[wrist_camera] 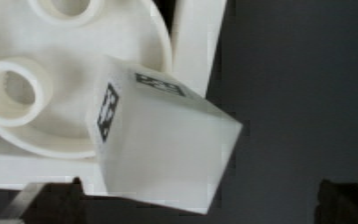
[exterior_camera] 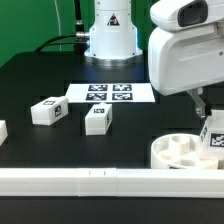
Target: Assemble stool
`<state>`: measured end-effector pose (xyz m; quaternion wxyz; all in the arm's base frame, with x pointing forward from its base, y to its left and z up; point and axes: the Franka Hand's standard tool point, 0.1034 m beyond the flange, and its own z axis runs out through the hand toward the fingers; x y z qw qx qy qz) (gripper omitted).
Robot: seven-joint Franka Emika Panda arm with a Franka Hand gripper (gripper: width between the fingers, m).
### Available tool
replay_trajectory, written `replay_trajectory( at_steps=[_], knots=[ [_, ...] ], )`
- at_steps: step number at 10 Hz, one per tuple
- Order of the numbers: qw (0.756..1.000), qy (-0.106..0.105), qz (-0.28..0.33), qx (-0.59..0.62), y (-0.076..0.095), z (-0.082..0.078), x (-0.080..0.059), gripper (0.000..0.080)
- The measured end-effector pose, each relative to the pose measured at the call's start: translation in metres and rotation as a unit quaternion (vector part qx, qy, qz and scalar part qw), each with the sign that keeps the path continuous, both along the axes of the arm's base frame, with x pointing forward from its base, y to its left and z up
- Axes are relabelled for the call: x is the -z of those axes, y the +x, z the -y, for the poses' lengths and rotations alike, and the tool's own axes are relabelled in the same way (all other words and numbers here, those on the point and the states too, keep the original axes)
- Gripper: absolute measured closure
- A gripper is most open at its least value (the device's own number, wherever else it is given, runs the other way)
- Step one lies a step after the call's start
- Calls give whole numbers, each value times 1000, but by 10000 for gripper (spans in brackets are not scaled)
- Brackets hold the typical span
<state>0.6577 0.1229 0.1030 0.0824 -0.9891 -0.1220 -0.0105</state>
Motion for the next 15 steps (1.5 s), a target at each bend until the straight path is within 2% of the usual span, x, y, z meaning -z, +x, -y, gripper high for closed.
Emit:
replay_trajectory(
  at_steps=[3,7,11,12,13,15],
  knots=[
    [992,-11,30,-120,0,0,3,150],
    [956,-26,58,-286,-3,5,11,150],
    [896,-42,68,-437,-5,16,19,150],
    [889,-43,68,-452,-5,17,20,150],
    [891,-43,67,-447,-6,17,21,150],
    [890,-44,64,-449,-6,17,23,416]
  ],
)
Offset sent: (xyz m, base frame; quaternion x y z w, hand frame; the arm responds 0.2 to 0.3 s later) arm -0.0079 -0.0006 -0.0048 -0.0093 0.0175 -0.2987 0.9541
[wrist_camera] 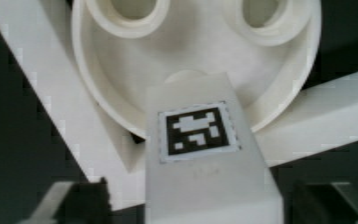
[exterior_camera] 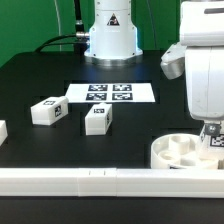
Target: Assemble stool
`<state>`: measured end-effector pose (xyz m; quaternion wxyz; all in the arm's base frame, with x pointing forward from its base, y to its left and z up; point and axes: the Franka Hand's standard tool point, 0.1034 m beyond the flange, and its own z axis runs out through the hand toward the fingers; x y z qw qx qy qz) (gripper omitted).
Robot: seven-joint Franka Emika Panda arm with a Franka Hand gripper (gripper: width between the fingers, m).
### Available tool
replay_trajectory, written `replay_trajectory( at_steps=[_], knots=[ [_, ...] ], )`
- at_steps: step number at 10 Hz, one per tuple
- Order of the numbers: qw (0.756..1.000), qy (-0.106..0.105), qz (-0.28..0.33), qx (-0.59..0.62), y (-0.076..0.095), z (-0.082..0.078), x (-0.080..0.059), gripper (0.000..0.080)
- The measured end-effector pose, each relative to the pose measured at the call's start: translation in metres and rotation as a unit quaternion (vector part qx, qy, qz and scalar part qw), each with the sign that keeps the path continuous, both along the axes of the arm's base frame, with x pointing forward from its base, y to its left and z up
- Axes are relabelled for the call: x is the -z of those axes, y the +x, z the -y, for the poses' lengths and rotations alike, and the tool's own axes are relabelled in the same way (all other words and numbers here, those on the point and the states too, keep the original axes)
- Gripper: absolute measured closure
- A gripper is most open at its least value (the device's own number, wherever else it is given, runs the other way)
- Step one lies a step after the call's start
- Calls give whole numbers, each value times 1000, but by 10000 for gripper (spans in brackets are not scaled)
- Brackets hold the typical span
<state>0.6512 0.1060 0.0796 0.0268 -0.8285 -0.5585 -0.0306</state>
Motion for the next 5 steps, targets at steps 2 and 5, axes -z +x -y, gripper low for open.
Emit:
replay_trajectory(
  at_steps=[2,5],
  knots=[
    [1000,0,0,1,0,1,0,460],
    [1000,0,-1,22,0,2,0,460]
  ],
)
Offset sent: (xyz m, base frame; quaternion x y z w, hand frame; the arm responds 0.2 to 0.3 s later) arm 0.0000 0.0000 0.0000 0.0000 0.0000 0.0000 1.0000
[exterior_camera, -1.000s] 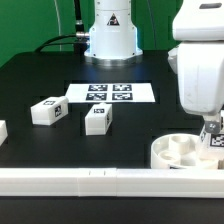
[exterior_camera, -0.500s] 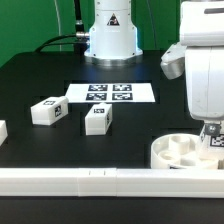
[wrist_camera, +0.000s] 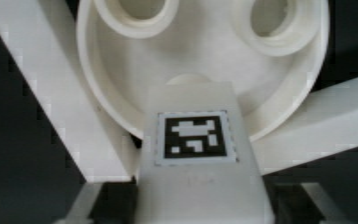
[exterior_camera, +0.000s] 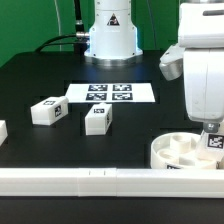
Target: Assemble stool
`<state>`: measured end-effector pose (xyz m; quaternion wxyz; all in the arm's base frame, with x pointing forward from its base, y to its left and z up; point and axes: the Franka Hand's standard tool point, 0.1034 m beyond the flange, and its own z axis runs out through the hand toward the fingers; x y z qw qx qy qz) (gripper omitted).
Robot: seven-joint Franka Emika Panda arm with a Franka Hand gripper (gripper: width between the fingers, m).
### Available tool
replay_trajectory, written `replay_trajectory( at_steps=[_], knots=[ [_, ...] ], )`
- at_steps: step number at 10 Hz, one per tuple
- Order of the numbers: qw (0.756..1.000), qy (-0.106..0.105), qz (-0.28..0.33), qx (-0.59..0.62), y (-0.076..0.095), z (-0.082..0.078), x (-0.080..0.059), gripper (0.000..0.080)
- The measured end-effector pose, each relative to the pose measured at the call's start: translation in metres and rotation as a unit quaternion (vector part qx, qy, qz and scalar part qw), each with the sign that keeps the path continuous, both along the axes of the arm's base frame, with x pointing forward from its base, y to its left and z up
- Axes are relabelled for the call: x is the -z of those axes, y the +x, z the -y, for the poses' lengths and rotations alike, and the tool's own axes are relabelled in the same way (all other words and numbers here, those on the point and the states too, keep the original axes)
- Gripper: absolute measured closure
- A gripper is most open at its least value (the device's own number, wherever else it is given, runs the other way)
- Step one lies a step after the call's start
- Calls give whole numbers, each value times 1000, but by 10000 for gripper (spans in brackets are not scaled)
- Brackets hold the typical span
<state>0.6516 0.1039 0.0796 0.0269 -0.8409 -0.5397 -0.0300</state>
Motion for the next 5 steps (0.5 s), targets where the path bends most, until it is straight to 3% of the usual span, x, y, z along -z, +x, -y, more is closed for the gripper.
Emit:
replay_trajectory(
  at_steps=[5],
  knots=[
    [978,4,-18,207,1,6,-1,459]
  ],
)
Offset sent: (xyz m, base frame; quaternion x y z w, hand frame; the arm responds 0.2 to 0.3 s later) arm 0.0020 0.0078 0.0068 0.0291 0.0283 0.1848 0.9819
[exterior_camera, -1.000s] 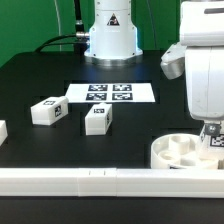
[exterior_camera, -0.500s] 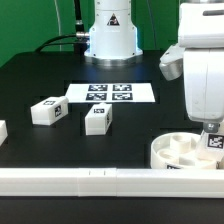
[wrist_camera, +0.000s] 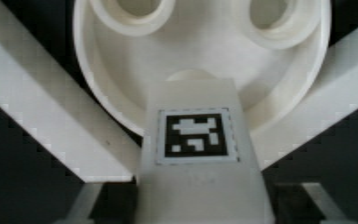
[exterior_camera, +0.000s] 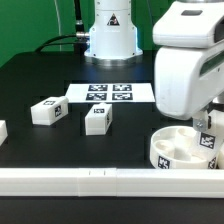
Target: Assemble stool
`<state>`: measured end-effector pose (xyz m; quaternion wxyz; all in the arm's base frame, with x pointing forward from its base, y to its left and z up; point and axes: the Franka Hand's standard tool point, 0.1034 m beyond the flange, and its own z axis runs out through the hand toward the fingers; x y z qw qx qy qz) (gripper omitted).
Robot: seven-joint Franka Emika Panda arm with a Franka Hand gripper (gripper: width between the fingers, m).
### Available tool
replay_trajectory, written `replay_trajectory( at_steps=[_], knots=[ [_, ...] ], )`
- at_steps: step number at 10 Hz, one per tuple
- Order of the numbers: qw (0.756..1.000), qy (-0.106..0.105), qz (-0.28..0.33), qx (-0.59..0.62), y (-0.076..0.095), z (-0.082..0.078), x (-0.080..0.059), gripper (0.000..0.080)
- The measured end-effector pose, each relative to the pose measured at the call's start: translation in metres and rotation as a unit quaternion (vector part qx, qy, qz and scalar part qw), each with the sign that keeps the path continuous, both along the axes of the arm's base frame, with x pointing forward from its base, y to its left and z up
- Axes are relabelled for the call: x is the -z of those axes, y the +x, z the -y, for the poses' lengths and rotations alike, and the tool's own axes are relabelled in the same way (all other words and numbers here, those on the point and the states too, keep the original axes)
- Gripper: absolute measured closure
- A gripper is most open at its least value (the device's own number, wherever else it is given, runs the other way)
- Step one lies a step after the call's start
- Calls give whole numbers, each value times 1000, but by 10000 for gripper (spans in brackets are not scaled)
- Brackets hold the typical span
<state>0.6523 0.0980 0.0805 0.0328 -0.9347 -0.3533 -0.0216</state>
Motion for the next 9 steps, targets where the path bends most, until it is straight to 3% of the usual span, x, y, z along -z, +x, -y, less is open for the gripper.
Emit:
replay_trajectory(
  at_steps=[2,5,6,7,8,9],
  knots=[
    [996,-1,-6,89,1,5,0,459],
    [995,-1,-7,103,1,6,0,450],
    [995,-1,-7,104,1,4,-2,263],
    [994,0,-5,106,2,3,-6,263],
    [994,-1,-6,108,1,1,-10,170],
    [994,-1,-9,107,0,1,-16,154]
  ],
)
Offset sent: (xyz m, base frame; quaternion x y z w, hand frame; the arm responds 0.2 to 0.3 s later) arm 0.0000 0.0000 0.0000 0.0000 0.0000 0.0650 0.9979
